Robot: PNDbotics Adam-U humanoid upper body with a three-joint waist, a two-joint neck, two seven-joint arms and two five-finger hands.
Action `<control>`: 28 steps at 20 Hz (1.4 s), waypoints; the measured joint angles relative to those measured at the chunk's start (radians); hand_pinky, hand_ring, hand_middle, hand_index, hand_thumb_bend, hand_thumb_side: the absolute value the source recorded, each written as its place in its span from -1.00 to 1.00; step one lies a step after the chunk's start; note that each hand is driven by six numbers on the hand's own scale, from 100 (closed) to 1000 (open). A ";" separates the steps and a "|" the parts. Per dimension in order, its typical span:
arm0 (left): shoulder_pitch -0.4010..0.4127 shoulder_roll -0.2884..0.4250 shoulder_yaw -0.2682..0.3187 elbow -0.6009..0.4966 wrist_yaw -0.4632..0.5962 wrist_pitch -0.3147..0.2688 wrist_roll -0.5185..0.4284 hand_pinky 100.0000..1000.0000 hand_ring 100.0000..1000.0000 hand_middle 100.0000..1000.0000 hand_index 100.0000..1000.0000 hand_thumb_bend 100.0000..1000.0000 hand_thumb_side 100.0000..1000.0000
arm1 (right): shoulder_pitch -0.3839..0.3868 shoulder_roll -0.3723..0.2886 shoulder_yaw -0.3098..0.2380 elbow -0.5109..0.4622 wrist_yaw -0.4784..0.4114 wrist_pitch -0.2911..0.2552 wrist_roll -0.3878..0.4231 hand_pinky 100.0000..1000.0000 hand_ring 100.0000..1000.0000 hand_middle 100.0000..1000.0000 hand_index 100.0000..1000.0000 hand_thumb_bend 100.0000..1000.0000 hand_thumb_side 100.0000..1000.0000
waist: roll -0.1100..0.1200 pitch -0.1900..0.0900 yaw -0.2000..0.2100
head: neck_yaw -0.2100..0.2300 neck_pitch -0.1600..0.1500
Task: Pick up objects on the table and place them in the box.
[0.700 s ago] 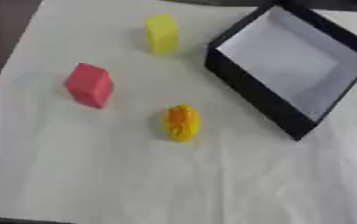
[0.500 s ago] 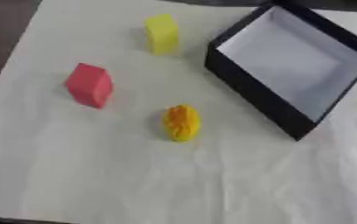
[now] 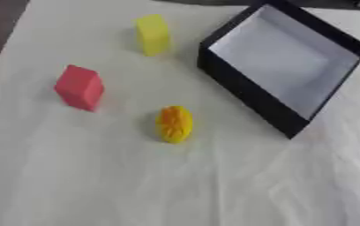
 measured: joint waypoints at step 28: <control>-0.403 0.448 -0.317 0.293 -0.450 -0.031 -1.106 0.64 0.67 0.70 0.83 -0.06 0.06 | 0.141 -0.077 0.026 0.000 0.034 -0.008 -0.029 0.89 0.75 0.68 0.79 -1.00 0.05 | 0.038 -0.023 0.010 | 0.000 0.049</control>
